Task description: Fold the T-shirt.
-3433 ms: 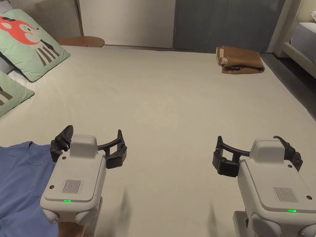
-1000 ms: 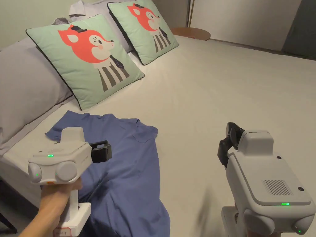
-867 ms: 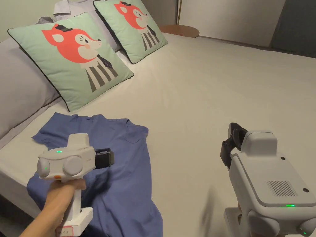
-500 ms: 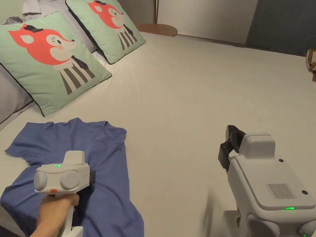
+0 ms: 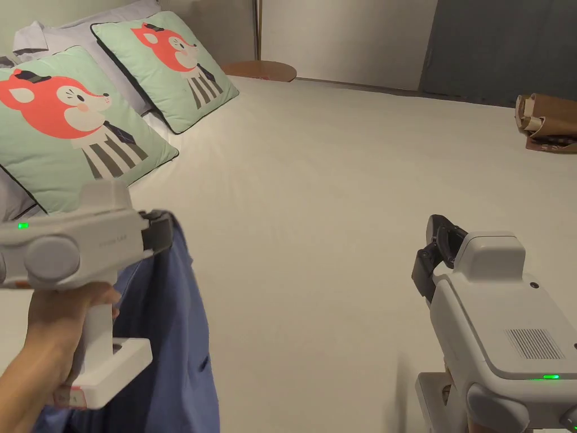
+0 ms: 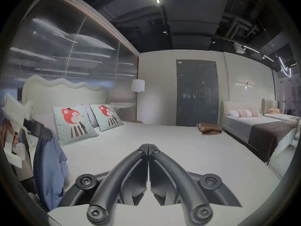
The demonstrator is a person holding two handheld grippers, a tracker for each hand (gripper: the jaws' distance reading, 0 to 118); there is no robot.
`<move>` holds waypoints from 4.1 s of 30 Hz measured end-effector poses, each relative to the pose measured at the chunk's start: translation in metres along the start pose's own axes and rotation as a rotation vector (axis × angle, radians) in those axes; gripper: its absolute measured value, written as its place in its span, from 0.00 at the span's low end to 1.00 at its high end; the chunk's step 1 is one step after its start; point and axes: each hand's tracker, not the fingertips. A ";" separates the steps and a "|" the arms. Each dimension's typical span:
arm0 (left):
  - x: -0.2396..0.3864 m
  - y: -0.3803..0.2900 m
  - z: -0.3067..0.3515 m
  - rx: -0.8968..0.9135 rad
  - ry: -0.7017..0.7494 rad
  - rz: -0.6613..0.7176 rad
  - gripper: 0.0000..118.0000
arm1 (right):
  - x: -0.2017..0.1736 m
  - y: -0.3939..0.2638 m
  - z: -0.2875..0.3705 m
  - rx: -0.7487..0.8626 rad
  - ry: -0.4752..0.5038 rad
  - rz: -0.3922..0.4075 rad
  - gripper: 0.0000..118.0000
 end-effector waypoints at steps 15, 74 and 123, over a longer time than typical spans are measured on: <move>0.251 0.052 -0.038 0.081 -0.502 -0.282 0.01 | 0.112 0.023 0.080 0.089 -0.280 0.040 0.01; 0.164 -0.043 -0.046 0.342 -0.074 -0.273 0.00 | 0.124 0.035 0.086 0.090 -0.406 0.050 0.01; 0.166 -0.058 -0.224 -0.225 -0.203 -0.358 0.03 | 0.215 -0.125 -0.114 -0.825 -0.265 -0.324 0.91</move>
